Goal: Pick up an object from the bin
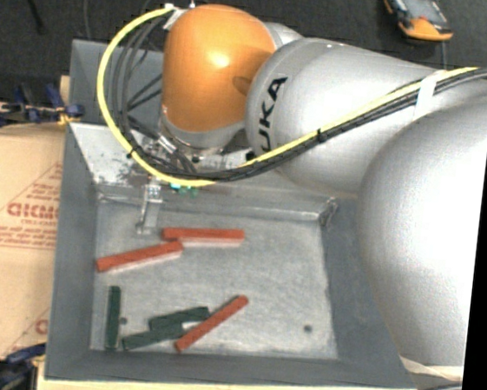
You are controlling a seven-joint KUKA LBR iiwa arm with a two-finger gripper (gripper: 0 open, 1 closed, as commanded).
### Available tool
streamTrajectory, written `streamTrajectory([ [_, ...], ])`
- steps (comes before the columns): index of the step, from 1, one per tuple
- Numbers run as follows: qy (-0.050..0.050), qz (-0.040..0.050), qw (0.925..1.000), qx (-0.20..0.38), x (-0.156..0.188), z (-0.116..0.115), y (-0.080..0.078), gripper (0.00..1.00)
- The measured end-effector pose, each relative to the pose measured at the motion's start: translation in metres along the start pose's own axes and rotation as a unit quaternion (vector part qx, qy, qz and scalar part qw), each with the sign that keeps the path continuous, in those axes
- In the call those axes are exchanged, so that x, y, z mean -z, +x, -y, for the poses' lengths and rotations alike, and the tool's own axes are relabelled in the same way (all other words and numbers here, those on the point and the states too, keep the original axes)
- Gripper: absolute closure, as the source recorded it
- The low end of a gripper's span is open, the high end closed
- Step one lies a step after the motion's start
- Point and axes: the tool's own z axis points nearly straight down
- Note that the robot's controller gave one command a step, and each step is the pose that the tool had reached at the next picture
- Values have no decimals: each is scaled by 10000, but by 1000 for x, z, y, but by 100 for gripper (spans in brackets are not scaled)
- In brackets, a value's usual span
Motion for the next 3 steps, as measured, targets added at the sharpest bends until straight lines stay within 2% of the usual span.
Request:
streamTrajectory([
  [1,19,5,9963,859,-133,43,3,0],
  [2,-5,41,9965,839,-128,40,1,100],
  [3,-6,40,9966,828,-128,40,1,0],
])
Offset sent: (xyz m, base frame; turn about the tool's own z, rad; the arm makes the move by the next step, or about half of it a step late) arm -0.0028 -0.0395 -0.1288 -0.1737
